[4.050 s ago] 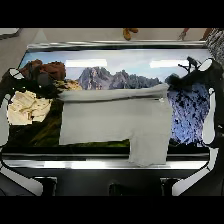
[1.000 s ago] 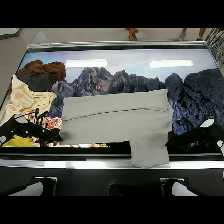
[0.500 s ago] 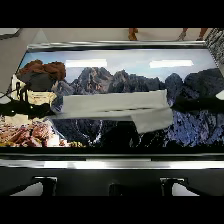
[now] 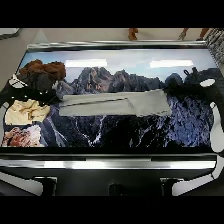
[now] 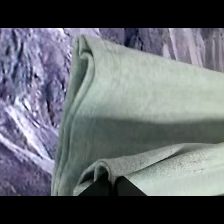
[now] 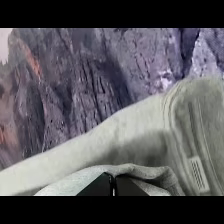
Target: Fold the shirts.
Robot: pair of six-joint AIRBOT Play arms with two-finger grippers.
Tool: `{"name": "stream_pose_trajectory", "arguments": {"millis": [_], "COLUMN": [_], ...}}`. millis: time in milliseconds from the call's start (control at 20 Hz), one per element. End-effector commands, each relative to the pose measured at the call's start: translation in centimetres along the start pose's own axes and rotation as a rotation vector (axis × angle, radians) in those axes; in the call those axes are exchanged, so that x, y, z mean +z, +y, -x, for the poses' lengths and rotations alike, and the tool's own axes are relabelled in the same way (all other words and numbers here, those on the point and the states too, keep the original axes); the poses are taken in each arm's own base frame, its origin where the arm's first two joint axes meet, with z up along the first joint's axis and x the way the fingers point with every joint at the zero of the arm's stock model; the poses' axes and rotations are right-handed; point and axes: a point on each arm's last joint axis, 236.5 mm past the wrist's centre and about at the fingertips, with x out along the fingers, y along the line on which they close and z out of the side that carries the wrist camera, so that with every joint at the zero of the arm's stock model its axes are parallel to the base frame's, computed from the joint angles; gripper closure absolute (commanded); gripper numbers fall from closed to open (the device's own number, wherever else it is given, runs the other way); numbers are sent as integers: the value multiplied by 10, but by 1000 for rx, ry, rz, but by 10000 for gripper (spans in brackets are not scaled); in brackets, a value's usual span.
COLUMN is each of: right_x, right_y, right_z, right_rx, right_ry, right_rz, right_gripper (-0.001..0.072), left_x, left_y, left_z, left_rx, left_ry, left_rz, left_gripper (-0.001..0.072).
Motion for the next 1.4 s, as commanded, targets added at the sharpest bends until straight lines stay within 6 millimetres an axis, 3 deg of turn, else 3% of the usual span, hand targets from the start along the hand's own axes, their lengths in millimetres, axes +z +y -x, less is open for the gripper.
{"name": "stream_pose_trajectory", "arguments": {"millis": [0,150,200,250,300,350,400,450,500,600,800,900,1100,1350], "right_x": [2,-7,-10,-8,-2,7,18,28,31,14,-35,-44,-53,-71], "right_y": [-16,-24,-21,-17,-12,-10,-17,-33,-54,-87,-132,-130,-99,-64], "right_z": [-30,-31,-29,-24,-12,6,28,48,66,79,62,40,0,-21], "right_rx": [-12,-41,-32,-24,-16,-12,-43,-89,-122,-113,-83,-28,136,189], "right_ry": [-8,32,42,41,36,27,17,12,21,115,330,362,386,438], "right_rz": [-36,-10,-13,-12,7,47,83,101,70,-22,-135,-162,-204,-103], "right_gripper": [672,671,668,578,360,200,103,49,37,13,11,11,11,28], "left_x": [7,6,6,8,12,18,28,38,46,54,50,47,37,22], "left_y": [12,14,11,7,2,-2,-6,-11,-17,-31,-62,-78,-106,-135], "left_z": [-32,-45,-44,-40,-29,-15,3,21,41,70,108,118,118,103], "left_rx": [-14,-10,-17,-28,-33,-39,-41,-41,-41,-41,-51,-57,-74,-96], "left_ry": [31,38,37,34,31,16,-19,-64,-111,-181,-245,-264,-261,-223], "left_rz": [40,25,25,22,8,-6,-22,-36,-53,-83,-146,-176,-231,-290], "left_gripper": [684,681,601,282,75,74,74,74,74,74,74,75,74,74]}}
